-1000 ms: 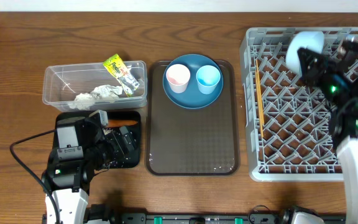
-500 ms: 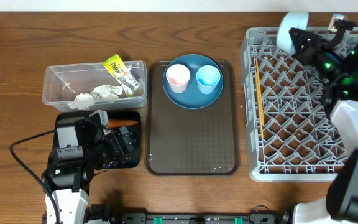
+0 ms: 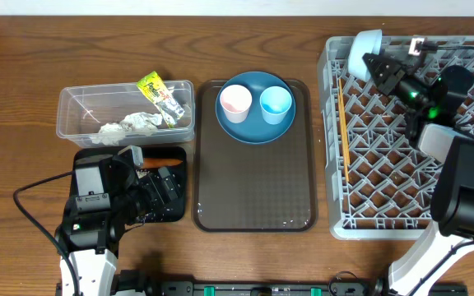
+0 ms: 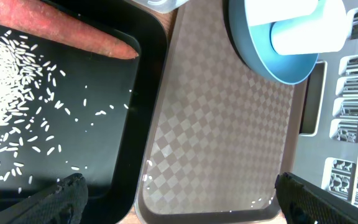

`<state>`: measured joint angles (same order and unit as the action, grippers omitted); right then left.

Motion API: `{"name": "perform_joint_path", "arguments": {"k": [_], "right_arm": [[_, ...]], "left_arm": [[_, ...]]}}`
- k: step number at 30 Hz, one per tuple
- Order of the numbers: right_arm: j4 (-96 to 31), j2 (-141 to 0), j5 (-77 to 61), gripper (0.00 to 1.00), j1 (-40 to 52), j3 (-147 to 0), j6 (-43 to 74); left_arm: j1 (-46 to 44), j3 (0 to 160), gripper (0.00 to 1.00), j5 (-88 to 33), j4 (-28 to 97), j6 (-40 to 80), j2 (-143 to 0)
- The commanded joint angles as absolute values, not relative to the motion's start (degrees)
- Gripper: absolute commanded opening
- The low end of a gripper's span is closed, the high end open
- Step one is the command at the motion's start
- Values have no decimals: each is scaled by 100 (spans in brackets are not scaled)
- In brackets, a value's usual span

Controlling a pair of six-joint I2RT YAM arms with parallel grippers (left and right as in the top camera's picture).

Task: Sort waste into correct bins and load items into the dishwasher rack
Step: 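Lift the bowl and carry it right into the rack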

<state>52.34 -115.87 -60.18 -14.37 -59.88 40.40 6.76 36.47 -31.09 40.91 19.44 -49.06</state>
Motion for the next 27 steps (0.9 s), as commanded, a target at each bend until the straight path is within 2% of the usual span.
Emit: {"name": "perform_joint_path", "arguments": {"k": [1,10,27], "right_arm": [[5293,-11758,-6311,1,-1505,-6071,4141],[5782,-11760,-6648,1,-1621,-6071,4799],[4989,-11760,-7555,1,-2530,-6069,4969]], "left_arm": [[705,3736,98,-3050,4099,1887,-4897],[705,3736,99,-3050,4099,1887,-4897],[705,3736,98,-3052,4099,1887,-4897]]}}
